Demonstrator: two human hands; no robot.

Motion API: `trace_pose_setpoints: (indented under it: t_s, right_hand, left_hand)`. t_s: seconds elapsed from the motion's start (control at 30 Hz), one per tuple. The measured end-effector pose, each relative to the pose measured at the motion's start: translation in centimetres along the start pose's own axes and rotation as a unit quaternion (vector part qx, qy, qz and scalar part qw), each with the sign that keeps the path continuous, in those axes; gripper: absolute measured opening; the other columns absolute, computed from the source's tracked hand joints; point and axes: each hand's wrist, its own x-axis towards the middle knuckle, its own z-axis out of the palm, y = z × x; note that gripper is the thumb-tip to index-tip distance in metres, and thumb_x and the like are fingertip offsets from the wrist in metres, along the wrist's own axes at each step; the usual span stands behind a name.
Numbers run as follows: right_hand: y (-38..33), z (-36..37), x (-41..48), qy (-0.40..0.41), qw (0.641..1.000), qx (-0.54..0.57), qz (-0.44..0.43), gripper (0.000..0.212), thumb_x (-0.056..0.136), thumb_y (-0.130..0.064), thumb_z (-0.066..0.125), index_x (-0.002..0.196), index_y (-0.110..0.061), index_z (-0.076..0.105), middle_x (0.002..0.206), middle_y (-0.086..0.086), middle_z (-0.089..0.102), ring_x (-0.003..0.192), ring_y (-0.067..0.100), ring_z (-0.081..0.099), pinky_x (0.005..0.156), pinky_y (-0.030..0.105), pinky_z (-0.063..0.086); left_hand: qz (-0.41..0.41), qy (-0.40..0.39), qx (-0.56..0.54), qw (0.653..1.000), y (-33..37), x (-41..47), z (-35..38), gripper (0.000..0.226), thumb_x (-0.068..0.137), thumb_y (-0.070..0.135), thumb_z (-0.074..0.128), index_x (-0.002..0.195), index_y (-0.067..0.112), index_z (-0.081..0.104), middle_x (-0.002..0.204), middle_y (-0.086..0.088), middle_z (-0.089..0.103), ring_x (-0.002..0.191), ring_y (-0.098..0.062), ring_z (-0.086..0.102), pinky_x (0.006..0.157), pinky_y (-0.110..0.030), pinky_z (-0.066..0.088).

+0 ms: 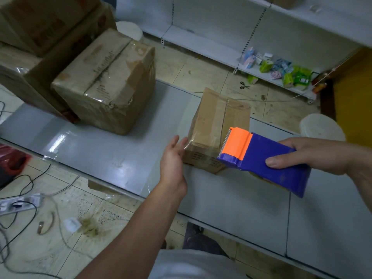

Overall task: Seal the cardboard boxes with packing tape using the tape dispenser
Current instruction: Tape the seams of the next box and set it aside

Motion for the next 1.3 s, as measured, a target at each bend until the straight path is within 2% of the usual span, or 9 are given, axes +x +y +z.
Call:
trace_pose_setpoints:
  t_s: [0.13, 0.23, 0.37, 0.43, 0.53, 0.63, 0.8, 1.0, 1.3]
  right_hand:
    - [0.0, 0.1, 0.0, 0.009, 1.000, 0.003, 0.005, 0.075, 0.043, -0.065, 0.082, 0.099, -0.017, 0.072, 0.100, 0.011, 0.074, 0.090, 0.029, 0.071, 0.070, 0.025, 0.054]
    - [-0.4, 0.1, 0.0, 0.000, 1.000, -0.005, 0.006, 0.074, 0.044, -0.063, 0.081, 0.101, -0.017, 0.071, 0.098, 0.009, 0.074, 0.087, 0.026, 0.072, 0.067, 0.023, 0.054]
    - [-0.3, 0.0, -0.1, 0.011, 1.000, -0.002, 0.016, 0.079, 0.038, -0.064, 0.082, 0.101, -0.019, 0.071, 0.097, 0.006, 0.075, 0.088, 0.024, 0.072, 0.066, 0.021, 0.056]
    - [-0.4, -0.1, 0.0, 0.010, 1.000, -0.004, 0.016, 0.076, 0.038, -0.064, 0.083, 0.097, -0.019, 0.073, 0.097, 0.007, 0.075, 0.088, 0.024, 0.072, 0.065, 0.021, 0.056]
    - [-0.8, 0.3, 0.1, 0.011, 1.000, -0.014, 0.010, 0.067, 0.047, -0.058, 0.076, 0.100, -0.017, 0.071, 0.098, 0.007, 0.075, 0.090, 0.025, 0.072, 0.069, 0.023, 0.055]
    - [-1.0, 0.2, 0.2, 0.013, 1.000, -0.013, 0.016, 0.069, 0.048, -0.057, 0.074, 0.103, -0.015, 0.070, 0.097, 0.006, 0.075, 0.088, 0.023, 0.072, 0.070, 0.022, 0.055]
    - [-0.4, 0.2, -0.4, 0.022, 1.000, -0.010, 0.008, 0.069, 0.049, -0.057, 0.074, 0.104, -0.016, 0.070, 0.099, 0.005, 0.075, 0.091, 0.023, 0.072, 0.074, 0.023, 0.054]
    - [0.3, 0.5, -0.4, 0.036, 0.999, 0.011, -0.008, 0.065, 0.062, -0.053, 0.074, 0.110, -0.010, 0.067, 0.102, 0.008, 0.074, 0.097, 0.028, 0.070, 0.078, 0.027, 0.053]
    - [2.1, 1.3, -0.2, 0.025, 0.998, 0.030, -0.047, 0.053, 0.073, -0.052, 0.066, 0.112, -0.017, 0.065, 0.103, 0.001, 0.074, 0.097, 0.022, 0.070, 0.082, 0.026, 0.055]
  left_hand:
    - [-0.004, 0.019, 0.054, 0.998, -0.8, 0.5, -0.7, 0.043, 0.092, 0.027, 0.061, 0.134, 0.022, 0.056, 0.135, 0.003, 0.059, 0.127, -0.013, 0.051, 0.114, -0.032, 0.033]
    - [0.141, 0.086, 0.110, 0.980, 1.6, 0.4, -1.3, 0.038, 0.103, 0.027, 0.046, 0.141, 0.022, 0.050, 0.141, 0.011, 0.051, 0.131, -0.006, 0.045, 0.107, -0.022, 0.032]
    - [0.341, -0.072, 0.345, 0.872, 5.0, 0.7, -0.3, 0.064, 0.097, 0.049, 0.050, 0.153, 0.036, 0.023, 0.160, 0.014, 0.024, 0.146, -0.002, 0.018, 0.116, -0.027, 0.020]
    - [0.323, -0.127, 0.463, 0.815, 4.4, 1.7, 0.0, 0.072, 0.096, 0.058, 0.041, 0.156, 0.034, 0.009, 0.164, 0.012, 0.008, 0.149, -0.004, 0.002, 0.121, -0.033, 0.009]
    - [0.182, -0.216, 0.421, 0.862, 2.8, 3.1, -0.9, 0.081, 0.089, 0.077, 0.023, 0.156, 0.037, 0.005, 0.162, 0.017, 0.007, 0.150, -0.004, 0.004, 0.123, -0.039, 0.005]
    - [0.151, -0.235, 0.463, 0.841, 3.6, 3.6, -1.4, 0.092, 0.080, 0.089, 0.016, 0.156, 0.038, 0.002, 0.163, 0.018, 0.004, 0.149, -0.002, 0.002, 0.123, -0.043, 0.005]
    - [0.311, -0.132, 0.466, 0.818, 8.8, 0.8, 2.9, 0.065, 0.098, 0.061, 0.027, 0.155, 0.033, 0.012, 0.163, 0.011, 0.013, 0.149, -0.005, 0.011, 0.122, -0.041, 0.013]
    - [0.437, -0.178, 0.622, 0.625, 5.3, 1.9, 7.9, 0.053, 0.104, 0.037, 0.020, 0.151, 0.018, 0.033, 0.157, 0.000, 0.034, 0.149, -0.012, 0.017, 0.122, -0.034, 0.006]
    - [0.436, -0.154, 0.652, 0.601, 4.9, 3.5, 7.1, 0.046, 0.108, 0.031, 0.024, 0.148, 0.015, 0.040, 0.156, 0.001, 0.036, 0.148, -0.011, 0.019, 0.119, -0.026, 0.003]
